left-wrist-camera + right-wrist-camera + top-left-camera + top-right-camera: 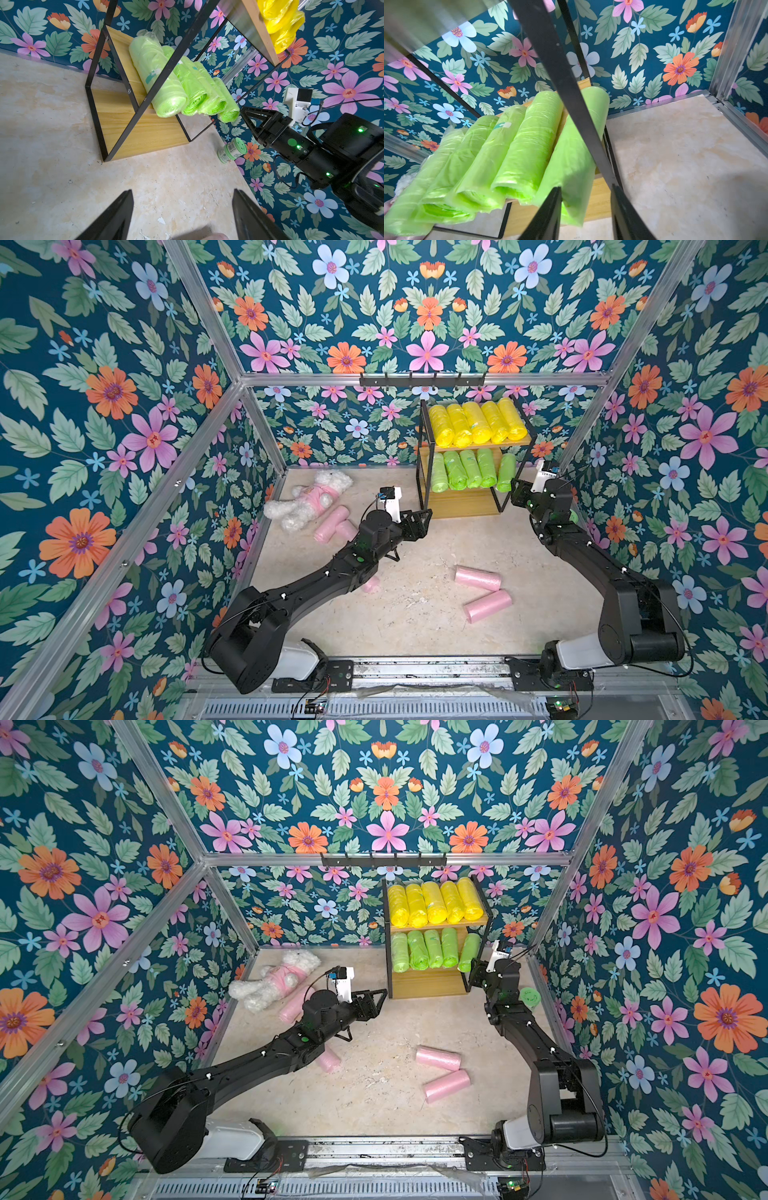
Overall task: Sort the rolls of trash bags by color and place them on the shelf
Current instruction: Place the roll of trash bags on the shelf.
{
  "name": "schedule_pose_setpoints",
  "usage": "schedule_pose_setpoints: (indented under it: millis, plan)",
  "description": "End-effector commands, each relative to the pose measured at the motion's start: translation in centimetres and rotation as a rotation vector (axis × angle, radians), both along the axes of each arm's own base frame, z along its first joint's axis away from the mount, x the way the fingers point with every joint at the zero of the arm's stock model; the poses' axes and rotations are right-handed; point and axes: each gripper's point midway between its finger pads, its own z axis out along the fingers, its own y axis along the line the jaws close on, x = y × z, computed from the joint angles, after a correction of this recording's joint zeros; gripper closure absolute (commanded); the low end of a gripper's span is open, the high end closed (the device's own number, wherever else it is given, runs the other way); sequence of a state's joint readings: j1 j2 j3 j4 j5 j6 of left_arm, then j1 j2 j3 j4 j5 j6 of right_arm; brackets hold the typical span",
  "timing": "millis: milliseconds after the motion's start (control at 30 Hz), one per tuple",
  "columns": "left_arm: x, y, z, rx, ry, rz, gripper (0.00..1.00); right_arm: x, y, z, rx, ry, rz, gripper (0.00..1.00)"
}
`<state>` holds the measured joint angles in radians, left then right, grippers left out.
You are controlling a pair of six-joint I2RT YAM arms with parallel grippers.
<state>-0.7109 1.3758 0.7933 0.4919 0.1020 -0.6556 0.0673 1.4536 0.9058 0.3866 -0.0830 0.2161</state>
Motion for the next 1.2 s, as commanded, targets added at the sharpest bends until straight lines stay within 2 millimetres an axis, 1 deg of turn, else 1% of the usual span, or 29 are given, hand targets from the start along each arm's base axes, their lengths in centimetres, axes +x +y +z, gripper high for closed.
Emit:
schedule_pose_setpoints:
  millis: [0,267,367,533,667,867,1167]
  plan:
    - [0.0,0.1,0.2,0.002,-0.006,0.002,0.20,0.0,0.4,1.0,0.027,-0.037,0.030,0.57]
    - [0.0,0.0,0.1,0.004,-0.004,0.001,0.20,-2.2,0.9,0.7,0.041,-0.045,0.080,0.49]
    - [0.0,0.0,0.0,0.002,-0.002,-0.002,0.20,-2.4,1.0,0.6,0.042,-0.048,0.090,0.47]
    - [0.0,-0.1,-0.1,0.000,0.001,-0.005,0.20,-1.5,0.9,0.2,0.037,-0.035,0.090,0.45]
    - [0.0,0.0,0.1,-0.001,-0.001,-0.002,0.20,-0.5,0.5,-0.1,0.035,-0.019,0.074,0.49]
    - [-0.1,0.1,0.0,0.003,-0.003,0.001,0.20,0.5,0.0,-0.4,0.039,-0.013,0.057,0.52]
    - [0.0,0.1,0.0,0.006,-0.004,0.004,0.20,1.0,-1.2,-1.0,0.028,0.007,0.012,0.55]
